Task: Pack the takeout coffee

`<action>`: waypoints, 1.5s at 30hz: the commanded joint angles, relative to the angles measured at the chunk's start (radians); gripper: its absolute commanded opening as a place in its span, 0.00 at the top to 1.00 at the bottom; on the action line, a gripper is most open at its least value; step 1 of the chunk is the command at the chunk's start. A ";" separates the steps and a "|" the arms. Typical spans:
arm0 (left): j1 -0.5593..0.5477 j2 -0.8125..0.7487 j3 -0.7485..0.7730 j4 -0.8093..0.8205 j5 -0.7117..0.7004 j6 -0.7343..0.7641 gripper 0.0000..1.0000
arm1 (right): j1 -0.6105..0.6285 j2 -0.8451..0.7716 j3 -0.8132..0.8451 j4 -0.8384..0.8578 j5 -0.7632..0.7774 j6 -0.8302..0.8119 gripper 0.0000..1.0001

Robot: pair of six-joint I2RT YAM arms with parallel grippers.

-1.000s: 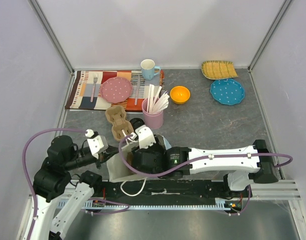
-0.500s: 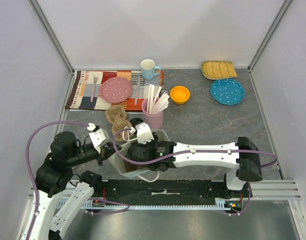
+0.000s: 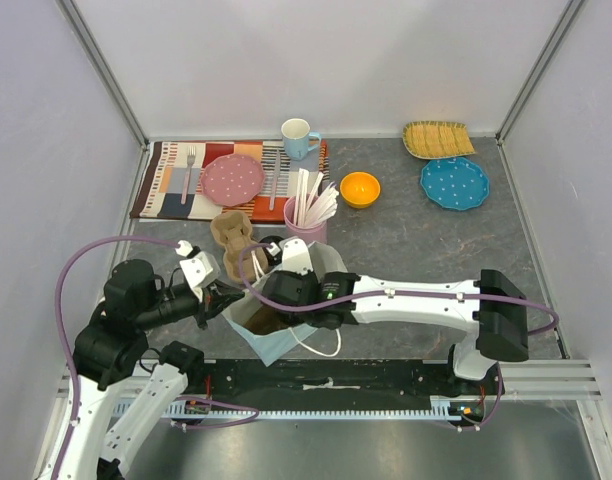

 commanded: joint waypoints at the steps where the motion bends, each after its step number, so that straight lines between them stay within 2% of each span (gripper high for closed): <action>1: 0.000 -0.004 0.022 0.072 0.037 -0.040 0.98 | -0.032 -0.017 -0.066 0.049 -0.084 0.030 0.76; 10: -0.001 0.016 0.017 0.075 -0.031 -0.036 0.98 | -0.032 -0.075 0.029 0.022 -0.147 -0.051 1.00; 19: 0.000 0.033 0.015 0.058 -0.065 0.018 0.98 | -0.037 -0.161 0.073 0.041 -0.236 -0.071 1.00; 27: 0.000 0.031 0.014 0.056 -0.063 0.043 0.98 | -0.061 -0.279 0.002 0.191 -0.274 -0.022 1.00; 37: 0.000 0.028 0.011 0.055 -0.060 0.050 0.98 | -0.126 -0.370 -0.058 0.219 -0.319 0.056 1.00; 41: 0.000 0.030 0.008 0.061 -0.068 0.052 0.98 | -0.176 -0.393 -0.133 0.278 -0.388 0.123 1.00; 45: 0.000 0.031 0.000 0.073 -0.085 0.056 0.98 | -0.204 -0.338 -0.150 0.299 -0.506 0.171 1.00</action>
